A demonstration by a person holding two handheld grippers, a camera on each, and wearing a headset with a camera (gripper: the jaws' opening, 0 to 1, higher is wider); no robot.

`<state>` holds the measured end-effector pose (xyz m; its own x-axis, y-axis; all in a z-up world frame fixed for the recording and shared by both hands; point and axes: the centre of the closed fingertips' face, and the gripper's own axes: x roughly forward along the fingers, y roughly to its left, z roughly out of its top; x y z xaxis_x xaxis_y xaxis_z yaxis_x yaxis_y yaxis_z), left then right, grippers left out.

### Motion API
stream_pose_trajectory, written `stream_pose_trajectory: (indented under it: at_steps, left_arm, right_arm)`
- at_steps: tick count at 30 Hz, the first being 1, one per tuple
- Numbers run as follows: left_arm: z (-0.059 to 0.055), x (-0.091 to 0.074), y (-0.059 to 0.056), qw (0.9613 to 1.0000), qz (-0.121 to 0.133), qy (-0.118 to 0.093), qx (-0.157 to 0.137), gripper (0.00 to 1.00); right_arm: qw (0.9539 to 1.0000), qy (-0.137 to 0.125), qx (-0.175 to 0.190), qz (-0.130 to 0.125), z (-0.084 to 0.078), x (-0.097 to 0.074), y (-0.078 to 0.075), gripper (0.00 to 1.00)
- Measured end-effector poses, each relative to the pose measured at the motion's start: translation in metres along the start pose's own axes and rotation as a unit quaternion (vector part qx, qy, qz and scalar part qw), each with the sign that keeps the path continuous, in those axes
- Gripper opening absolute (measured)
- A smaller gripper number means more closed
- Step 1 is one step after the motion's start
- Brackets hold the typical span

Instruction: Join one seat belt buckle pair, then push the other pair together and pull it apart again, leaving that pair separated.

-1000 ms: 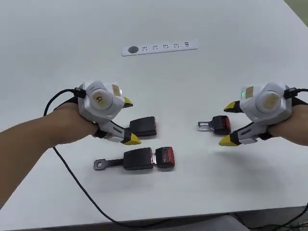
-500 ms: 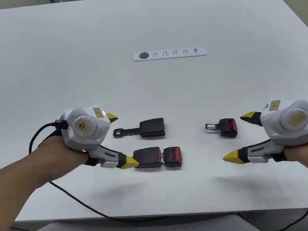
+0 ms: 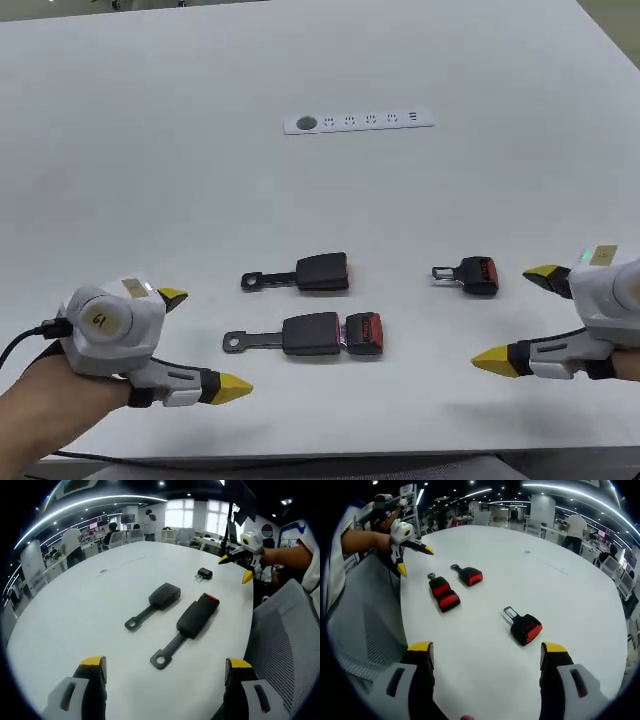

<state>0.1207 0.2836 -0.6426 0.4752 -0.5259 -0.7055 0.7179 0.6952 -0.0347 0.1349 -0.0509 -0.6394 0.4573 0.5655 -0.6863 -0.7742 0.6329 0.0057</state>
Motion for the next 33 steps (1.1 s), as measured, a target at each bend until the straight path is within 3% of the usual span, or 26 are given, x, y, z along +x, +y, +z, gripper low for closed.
stream_pose_trajectory:
  at_steps: [3,9,14,18,29,33]
  left_arm:
    - [-0.002,-0.005,-0.001,0.9998,0.007,-0.012,-0.012,1.00]
    - [0.000,-0.010,-0.010,0.9993,0.007,-0.031,-0.018,1.00]
    - [-0.004,-0.013,-0.008,0.9987,0.016,-0.037,-0.031,1.00]
    - [-0.001,-0.013,-0.016,0.9985,0.015,-0.044,-0.028,1.00]
    - [0.001,-0.018,-0.013,0.9985,0.023,-0.045,-0.019,1.00]
    - [0.004,-0.022,-0.007,0.9978,0.033,-0.055,-0.016,1.00]
  right_arm:
    - [0.9999,-0.008,0.006,-0.014,0.000,0.000,-0.001,1.00]
    - [0.9999,-0.005,0.002,-0.009,0.000,-0.003,0.010,1.00]
    - [0.9997,-0.016,0.012,-0.011,0.005,-0.004,0.018,1.00]
    - [0.9995,-0.022,0.020,-0.015,0.003,-0.004,0.020,1.00]
    - [0.9992,-0.027,0.021,-0.023,0.007,-0.010,0.026,1.00]
    - [0.9990,-0.031,0.022,-0.025,0.008,-0.010,0.025,1.00]
